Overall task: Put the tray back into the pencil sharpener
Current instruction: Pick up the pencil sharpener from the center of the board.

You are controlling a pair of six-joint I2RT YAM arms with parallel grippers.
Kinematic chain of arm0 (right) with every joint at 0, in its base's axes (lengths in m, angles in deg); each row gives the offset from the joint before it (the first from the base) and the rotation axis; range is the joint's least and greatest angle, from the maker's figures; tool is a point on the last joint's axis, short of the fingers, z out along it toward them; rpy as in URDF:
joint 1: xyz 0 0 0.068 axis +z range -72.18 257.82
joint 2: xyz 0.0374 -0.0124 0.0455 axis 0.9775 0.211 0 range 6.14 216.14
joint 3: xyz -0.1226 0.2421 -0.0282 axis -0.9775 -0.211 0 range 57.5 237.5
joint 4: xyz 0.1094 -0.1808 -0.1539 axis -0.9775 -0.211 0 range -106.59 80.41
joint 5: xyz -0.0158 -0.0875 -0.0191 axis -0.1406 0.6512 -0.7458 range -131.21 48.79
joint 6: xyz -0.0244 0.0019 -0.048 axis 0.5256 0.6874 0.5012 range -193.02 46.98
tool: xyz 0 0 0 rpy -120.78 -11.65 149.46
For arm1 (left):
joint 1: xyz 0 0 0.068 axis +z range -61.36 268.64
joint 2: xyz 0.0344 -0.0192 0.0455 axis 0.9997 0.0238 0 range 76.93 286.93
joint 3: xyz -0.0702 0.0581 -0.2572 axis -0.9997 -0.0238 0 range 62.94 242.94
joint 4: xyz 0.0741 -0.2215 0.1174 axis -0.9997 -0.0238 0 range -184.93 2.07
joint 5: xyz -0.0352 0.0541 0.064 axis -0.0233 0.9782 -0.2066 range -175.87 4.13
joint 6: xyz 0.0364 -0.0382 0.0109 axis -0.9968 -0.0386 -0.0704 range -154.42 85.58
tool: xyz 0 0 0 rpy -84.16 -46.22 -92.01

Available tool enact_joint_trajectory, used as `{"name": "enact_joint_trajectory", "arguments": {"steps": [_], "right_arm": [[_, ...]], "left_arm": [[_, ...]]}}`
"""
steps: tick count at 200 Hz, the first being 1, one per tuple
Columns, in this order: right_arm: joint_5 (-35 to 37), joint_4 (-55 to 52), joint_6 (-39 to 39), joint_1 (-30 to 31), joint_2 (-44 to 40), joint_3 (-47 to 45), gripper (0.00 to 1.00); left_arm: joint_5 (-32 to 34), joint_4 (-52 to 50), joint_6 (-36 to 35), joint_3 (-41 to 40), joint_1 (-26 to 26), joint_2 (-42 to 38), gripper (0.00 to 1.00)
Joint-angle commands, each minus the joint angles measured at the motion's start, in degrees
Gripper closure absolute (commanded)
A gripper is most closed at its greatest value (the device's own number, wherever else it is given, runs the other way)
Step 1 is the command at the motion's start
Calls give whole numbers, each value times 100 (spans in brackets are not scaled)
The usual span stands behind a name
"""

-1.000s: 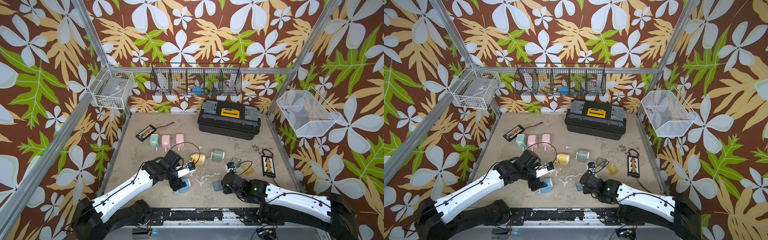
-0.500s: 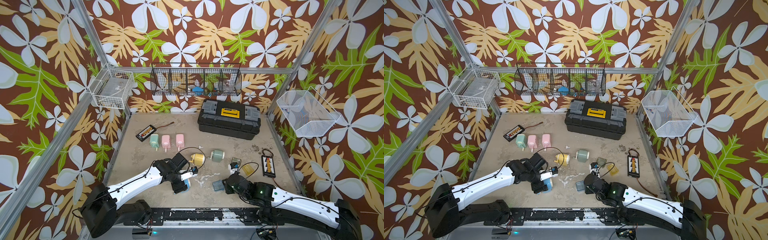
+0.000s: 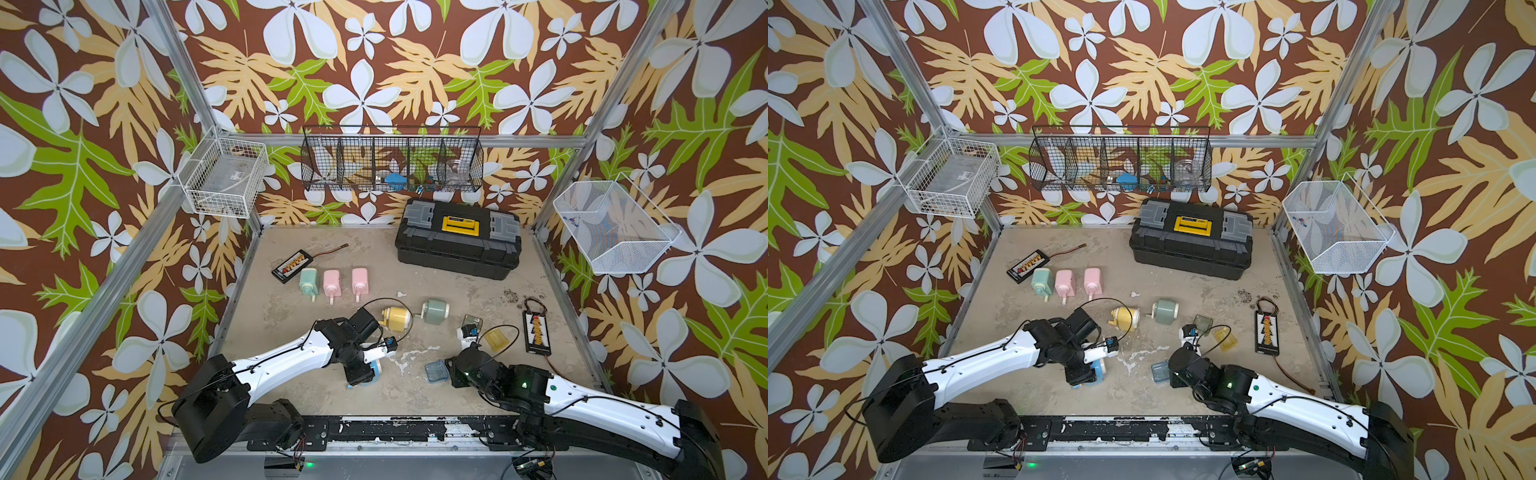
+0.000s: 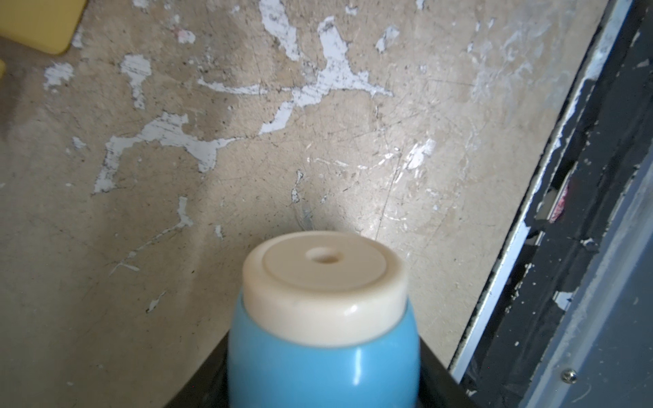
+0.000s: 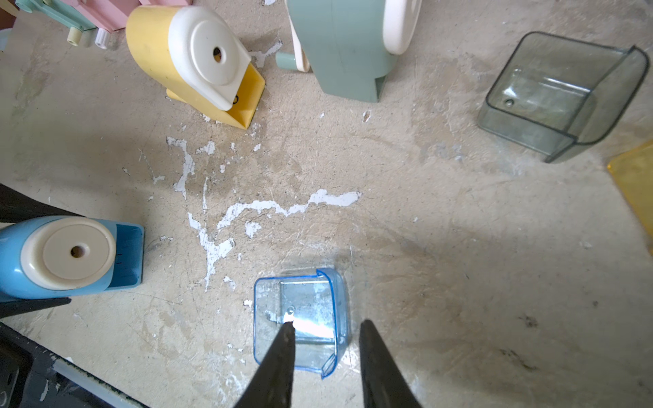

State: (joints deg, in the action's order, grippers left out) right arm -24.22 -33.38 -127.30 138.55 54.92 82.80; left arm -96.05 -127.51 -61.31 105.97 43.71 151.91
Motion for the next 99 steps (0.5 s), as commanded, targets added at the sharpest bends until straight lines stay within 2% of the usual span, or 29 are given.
{"name": "enact_joint_trajectory", "arguments": {"steps": [1, 23, 41, 99], "right_arm": [[111, -32, -104, -2, -28, -9, 68], [103, -4, -148, -22, -80, -79, 68], [-8, 24, -136, -129, -105, -127, 68], [-190, -37, -98, -413, -212, -122, 69]], "left_arm": [[-15, 62, -108, 42, -16, -2, 49], [-87, 5, -136, 222, -35, -18, 57], [-224, 17, -166, 424, -96, -36, 60], [-295, 222, -320, 1049, -664, 431, 61]]}}
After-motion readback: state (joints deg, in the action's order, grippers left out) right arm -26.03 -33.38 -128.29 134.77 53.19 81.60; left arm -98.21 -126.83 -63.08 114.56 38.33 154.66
